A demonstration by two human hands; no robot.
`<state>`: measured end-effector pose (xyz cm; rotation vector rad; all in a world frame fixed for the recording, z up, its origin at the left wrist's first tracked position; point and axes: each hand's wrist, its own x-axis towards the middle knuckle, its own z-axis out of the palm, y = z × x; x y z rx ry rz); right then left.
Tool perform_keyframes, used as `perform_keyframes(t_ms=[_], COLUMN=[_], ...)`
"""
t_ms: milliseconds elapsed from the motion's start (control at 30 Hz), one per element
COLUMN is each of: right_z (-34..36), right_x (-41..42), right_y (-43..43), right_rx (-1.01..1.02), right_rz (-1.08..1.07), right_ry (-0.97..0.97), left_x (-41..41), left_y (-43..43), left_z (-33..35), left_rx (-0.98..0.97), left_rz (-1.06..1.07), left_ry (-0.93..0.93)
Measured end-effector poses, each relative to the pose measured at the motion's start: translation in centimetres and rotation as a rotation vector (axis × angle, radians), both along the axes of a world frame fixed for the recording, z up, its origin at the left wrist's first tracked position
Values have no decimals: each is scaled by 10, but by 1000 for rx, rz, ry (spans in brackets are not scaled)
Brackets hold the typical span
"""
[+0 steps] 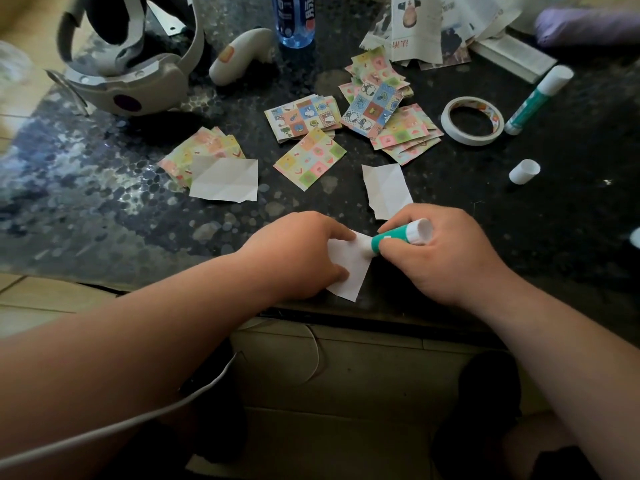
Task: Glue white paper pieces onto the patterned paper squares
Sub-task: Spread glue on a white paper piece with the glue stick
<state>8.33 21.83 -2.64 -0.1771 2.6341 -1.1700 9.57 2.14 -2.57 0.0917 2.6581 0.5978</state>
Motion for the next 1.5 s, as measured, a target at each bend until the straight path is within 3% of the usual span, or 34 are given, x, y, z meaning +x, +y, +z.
perform_keyframes(t_ms=[267,433,600,733,900,1033,1200,1367,1500], right_z=[-1,1,1,2,2,6,5,8,5], right_x=[0,2,2,4,4,7,7,11,11], right_y=[0,-1,-1,-1,-1,-3,-4,-4,-4], right_rx=[-21,1,-23,26,0,67,-15,13,-23], right_rz=[-26,70,3,103,45,155,75,225,165], right_ry=[26,-37,2,-56,-17,-84,-46,-106,-76], left_x=[0,-1,-2,-2,-2,-2,-2,-1,-2], left_y=[0,-1,-3,-5,-4,-3,-4,-5,-5], left_z=[0,-3,-4,-5,-1,0,1,3,2], left_rx=[-3,1,-5,-13,-21,-23,-17,-11,0], left_rz=[-4,4,-5,-21,-21,-26,-31,-36,-29], left_ry=[-5,-5,-6,-24,-46,-61,-65,-76,-84])
